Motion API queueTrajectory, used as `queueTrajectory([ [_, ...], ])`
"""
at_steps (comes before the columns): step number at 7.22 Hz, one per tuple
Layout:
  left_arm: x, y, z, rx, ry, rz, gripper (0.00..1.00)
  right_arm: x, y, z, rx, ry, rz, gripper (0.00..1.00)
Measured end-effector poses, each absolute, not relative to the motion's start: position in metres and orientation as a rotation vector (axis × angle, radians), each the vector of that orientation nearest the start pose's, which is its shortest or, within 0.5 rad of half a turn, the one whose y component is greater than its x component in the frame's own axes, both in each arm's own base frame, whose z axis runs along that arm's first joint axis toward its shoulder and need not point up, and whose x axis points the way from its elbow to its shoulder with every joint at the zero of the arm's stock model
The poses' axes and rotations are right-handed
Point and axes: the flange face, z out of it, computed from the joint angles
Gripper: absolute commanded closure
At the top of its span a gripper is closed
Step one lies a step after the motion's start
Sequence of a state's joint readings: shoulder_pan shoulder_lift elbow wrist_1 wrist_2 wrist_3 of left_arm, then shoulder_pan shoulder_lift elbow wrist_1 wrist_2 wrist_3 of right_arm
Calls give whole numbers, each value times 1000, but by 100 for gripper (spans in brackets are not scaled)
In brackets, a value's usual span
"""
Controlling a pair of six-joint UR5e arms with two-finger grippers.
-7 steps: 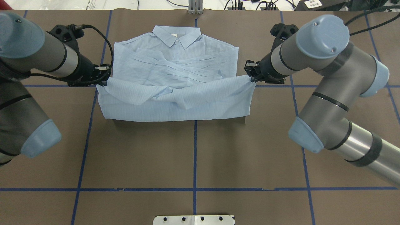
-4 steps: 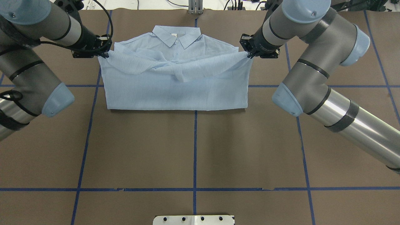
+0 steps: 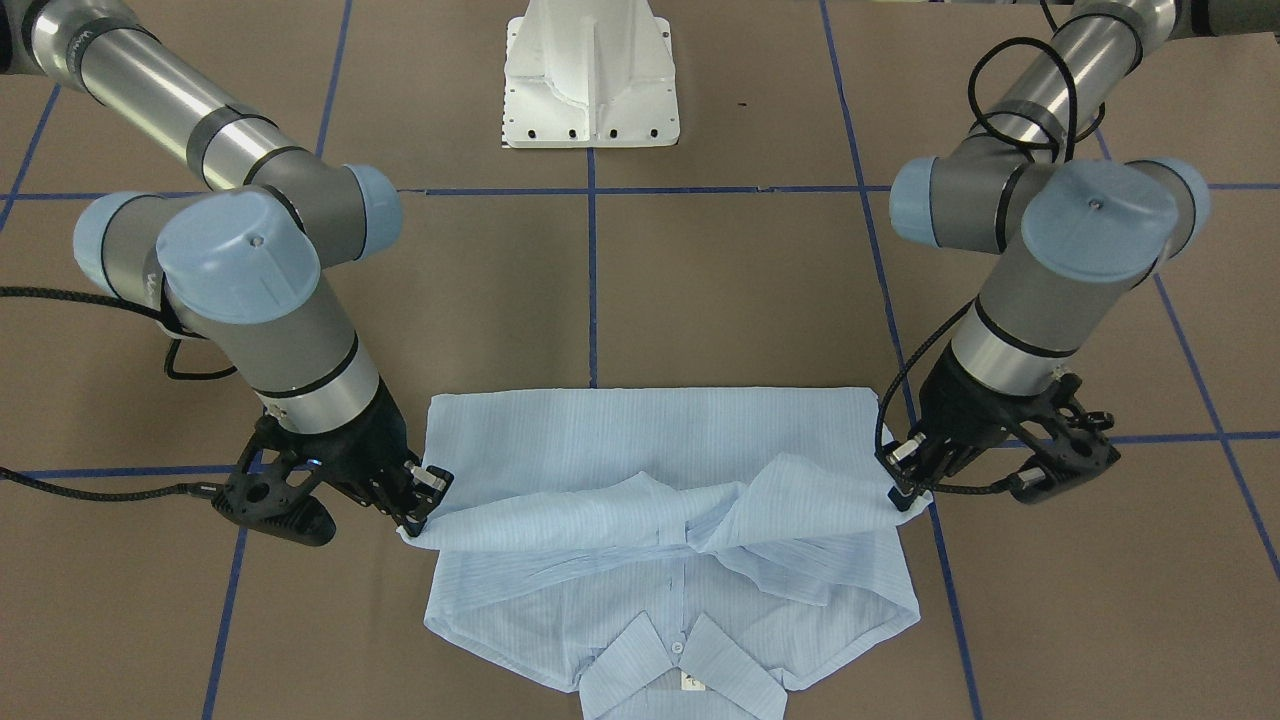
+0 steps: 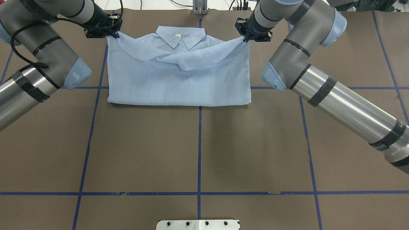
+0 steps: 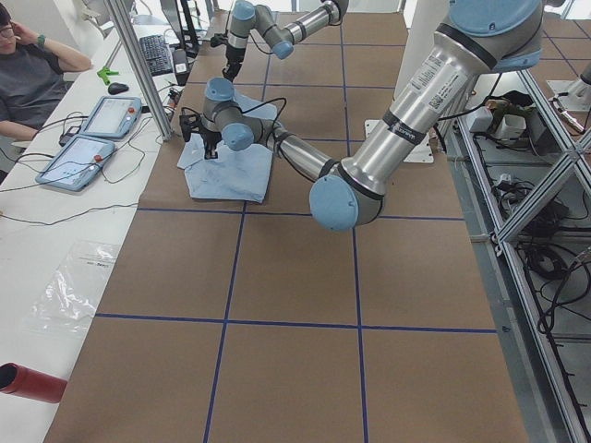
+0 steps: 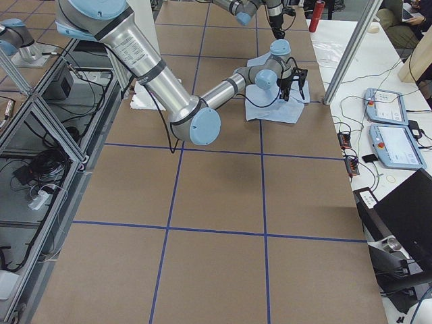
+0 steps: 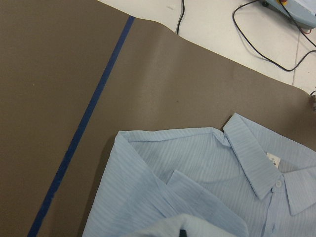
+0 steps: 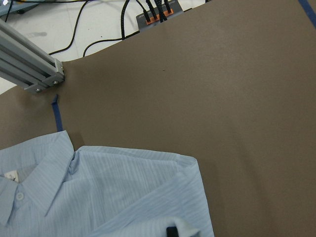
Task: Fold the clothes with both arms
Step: 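Open both grippers and raise them off the folded shirt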
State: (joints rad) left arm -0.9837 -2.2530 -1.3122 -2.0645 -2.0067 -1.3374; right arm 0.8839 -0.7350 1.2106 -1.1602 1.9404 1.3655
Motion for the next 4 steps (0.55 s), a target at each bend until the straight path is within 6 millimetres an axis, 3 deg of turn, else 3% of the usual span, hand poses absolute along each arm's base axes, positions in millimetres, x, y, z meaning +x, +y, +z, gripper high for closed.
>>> queueTrajectory([
  [1,349,-690,319,182,987,-503,1,-438,-687,258,161,-929,464,1],
  [4,352,-695,332,180,988,-508,0,-456,-682,282,212,-879,434,0],
])
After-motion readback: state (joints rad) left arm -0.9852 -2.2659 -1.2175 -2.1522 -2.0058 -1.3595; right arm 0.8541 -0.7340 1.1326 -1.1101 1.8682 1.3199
